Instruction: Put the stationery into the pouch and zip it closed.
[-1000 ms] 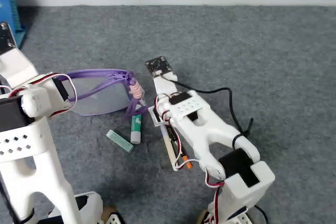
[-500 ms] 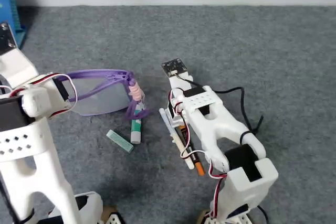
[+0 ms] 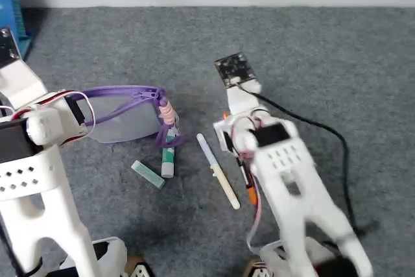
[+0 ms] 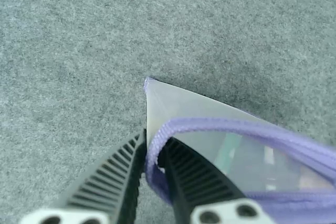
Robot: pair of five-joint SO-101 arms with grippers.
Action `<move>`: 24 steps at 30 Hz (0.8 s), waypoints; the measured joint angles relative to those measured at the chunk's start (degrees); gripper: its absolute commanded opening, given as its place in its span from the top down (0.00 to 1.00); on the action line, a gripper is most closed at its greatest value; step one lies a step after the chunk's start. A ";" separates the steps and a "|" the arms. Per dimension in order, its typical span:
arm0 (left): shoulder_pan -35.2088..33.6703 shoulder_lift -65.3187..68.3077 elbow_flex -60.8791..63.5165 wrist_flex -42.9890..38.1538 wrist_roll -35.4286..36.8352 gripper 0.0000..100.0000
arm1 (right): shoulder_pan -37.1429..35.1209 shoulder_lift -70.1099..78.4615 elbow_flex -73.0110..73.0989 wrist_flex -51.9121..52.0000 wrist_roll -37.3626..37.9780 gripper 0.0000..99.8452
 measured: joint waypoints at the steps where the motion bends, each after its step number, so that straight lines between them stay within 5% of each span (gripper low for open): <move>1: 0.00 0.00 0.00 0.00 0.00 0.99 | -0.26 -4.04 0.00 1.14 0.35 0.99; 12: 0.00 0.00 0.00 0.00 0.00 0.99 | -14.15 -30.77 -14.15 12.57 0.18 0.99; 24: 0.00 0.00 0.00 0.00 0.00 0.99 | -27.25 -30.15 -15.21 -18.81 -1.23 0.99</move>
